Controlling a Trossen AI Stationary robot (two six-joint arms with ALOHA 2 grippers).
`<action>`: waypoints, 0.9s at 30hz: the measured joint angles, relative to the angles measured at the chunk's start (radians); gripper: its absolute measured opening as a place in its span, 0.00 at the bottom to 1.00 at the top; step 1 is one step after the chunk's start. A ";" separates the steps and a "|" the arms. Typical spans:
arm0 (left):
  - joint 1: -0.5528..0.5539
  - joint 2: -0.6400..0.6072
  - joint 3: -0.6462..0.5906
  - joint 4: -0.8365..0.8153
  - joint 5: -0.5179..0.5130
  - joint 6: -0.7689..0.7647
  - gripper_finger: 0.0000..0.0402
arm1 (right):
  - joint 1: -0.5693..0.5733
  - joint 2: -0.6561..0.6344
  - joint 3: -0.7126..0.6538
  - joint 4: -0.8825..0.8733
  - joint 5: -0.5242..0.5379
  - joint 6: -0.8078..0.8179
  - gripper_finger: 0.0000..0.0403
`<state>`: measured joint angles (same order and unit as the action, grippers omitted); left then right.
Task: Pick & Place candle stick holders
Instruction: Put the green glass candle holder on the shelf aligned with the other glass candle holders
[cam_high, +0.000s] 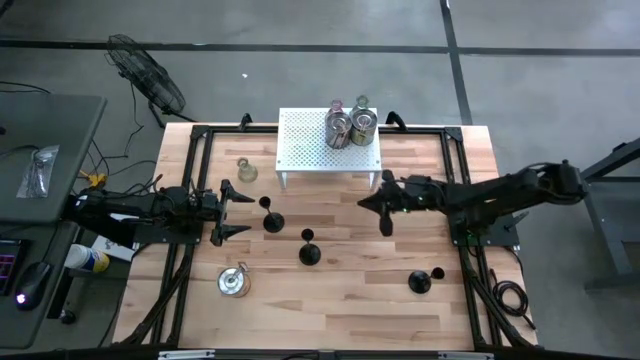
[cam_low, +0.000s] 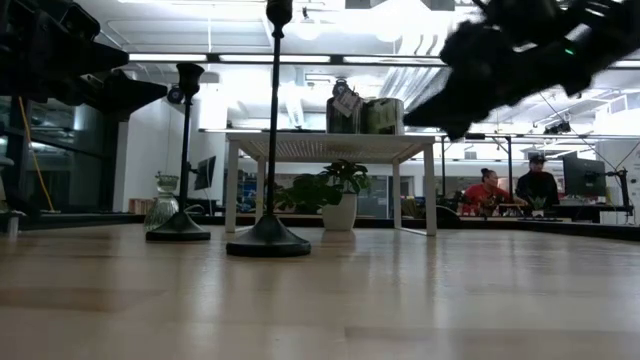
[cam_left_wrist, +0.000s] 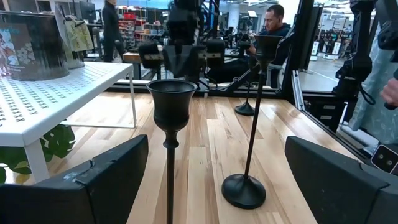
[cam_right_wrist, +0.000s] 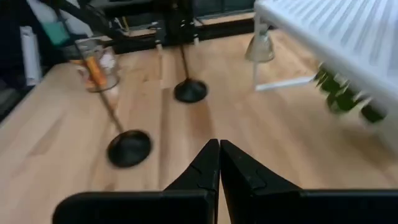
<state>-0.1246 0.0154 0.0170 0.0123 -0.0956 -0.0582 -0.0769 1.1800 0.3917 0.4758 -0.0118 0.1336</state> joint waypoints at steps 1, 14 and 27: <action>0.000 0.000 0.000 0.000 0.000 0.000 0.93 | 0.012 -0.008 -0.028 0.027 0.000 0.022 0.01; 0.000 0.000 0.000 0.000 0.000 0.000 0.93 | 0.086 -0.195 -0.281 0.209 0.001 0.110 0.01; 0.000 0.000 0.000 0.000 0.000 0.000 0.93 | 0.086 -0.363 -0.375 0.183 -0.020 0.156 0.01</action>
<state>-0.1246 0.0154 0.0168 0.0122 -0.0956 -0.0579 0.0090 0.8171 0.0168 0.6590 -0.0319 0.2893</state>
